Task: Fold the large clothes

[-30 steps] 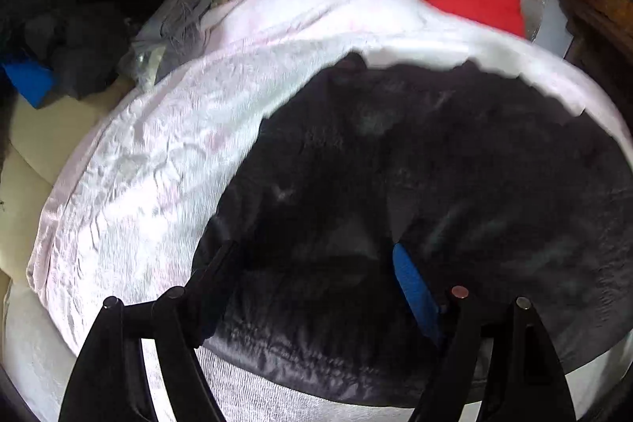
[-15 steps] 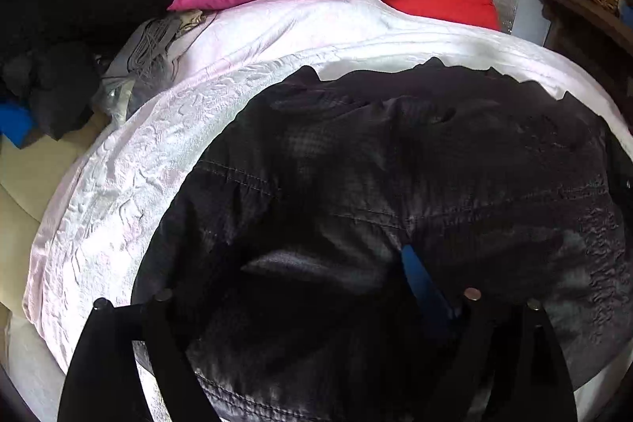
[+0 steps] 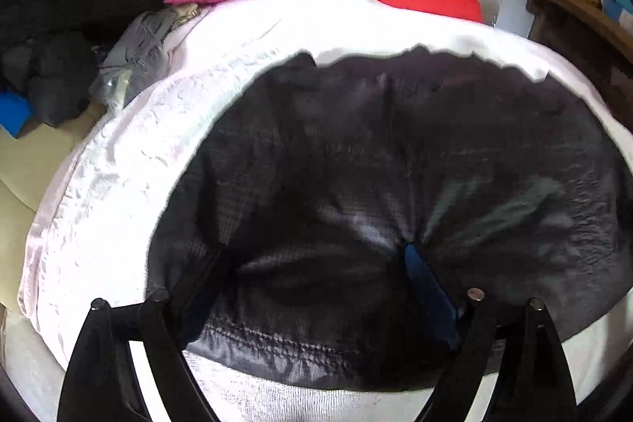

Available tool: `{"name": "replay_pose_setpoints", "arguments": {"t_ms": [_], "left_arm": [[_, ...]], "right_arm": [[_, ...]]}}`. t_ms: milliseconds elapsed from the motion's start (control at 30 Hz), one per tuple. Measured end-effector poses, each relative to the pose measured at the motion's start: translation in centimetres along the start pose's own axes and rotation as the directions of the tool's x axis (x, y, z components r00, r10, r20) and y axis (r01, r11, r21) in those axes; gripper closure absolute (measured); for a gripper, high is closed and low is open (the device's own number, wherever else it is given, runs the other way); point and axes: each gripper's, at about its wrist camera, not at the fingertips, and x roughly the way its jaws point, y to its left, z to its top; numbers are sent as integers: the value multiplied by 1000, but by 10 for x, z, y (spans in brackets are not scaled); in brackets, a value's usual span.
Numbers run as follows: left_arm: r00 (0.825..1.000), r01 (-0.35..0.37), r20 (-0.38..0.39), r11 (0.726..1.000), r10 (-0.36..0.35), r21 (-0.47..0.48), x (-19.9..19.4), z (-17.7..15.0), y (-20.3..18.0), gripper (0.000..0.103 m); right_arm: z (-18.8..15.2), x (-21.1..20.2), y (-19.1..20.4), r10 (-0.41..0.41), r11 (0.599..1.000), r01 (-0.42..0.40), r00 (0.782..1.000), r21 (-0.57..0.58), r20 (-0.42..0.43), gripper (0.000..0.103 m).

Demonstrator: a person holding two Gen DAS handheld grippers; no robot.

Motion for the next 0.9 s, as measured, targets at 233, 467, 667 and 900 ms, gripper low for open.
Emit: {"name": "replay_pose_setpoints", "arguments": {"t_ms": [233,467,667,900], "left_arm": [[998,-52,45,997,54,-50,2,-11,3,0],[998,-54,16,997,55,-46,-4,-13,3,0],[996,-66,57,993,72,-96,-36,-21,13,0],[988,-136,55,981,145,-140,-50,-37,33,0]], "right_arm": [[-5,-36,-4,38,997,-42,997,60,66,49],[-14,-17,-2,3,1000,-3,1000,16,-10,47],[-10,-27,0,6,1000,-6,1000,23,7,47],[-12,-51,15,153,988,-153,983,-6,99,47]]}}
